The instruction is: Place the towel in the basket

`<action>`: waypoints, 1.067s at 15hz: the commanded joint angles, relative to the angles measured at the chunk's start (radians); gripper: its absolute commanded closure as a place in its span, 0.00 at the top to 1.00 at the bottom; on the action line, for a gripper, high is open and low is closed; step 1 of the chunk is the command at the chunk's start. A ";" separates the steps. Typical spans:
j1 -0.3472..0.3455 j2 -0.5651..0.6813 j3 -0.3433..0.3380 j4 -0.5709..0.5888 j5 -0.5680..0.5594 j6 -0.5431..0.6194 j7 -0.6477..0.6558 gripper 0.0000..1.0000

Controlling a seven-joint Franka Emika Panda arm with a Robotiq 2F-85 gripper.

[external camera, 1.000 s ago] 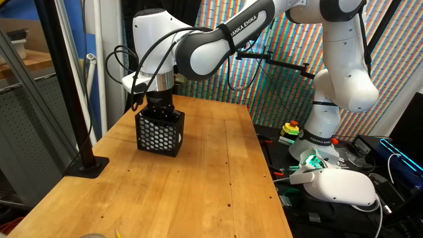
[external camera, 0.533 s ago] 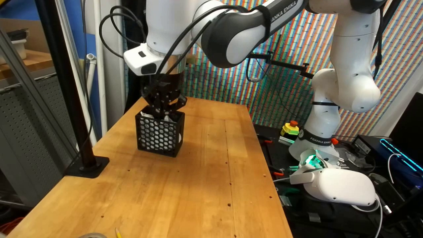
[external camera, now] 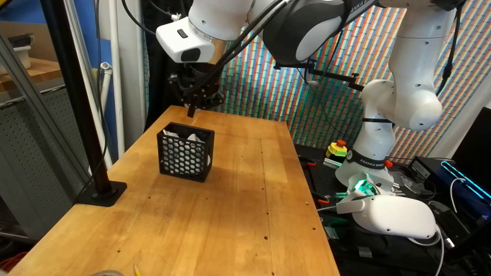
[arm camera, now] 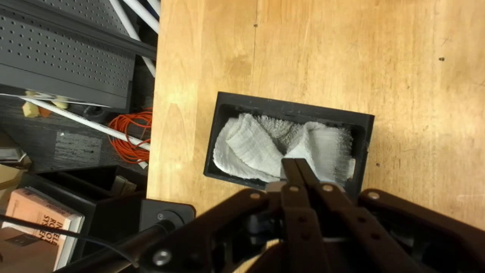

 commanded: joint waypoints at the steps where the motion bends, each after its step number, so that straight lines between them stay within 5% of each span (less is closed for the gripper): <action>1: -0.008 0.009 0.002 0.024 -0.067 0.015 -0.026 0.05; 8: -0.013 0.109 0.001 0.169 -0.126 0.047 -0.153 0.05; 16: -0.053 0.228 -0.008 0.255 -0.056 0.216 -0.256 0.05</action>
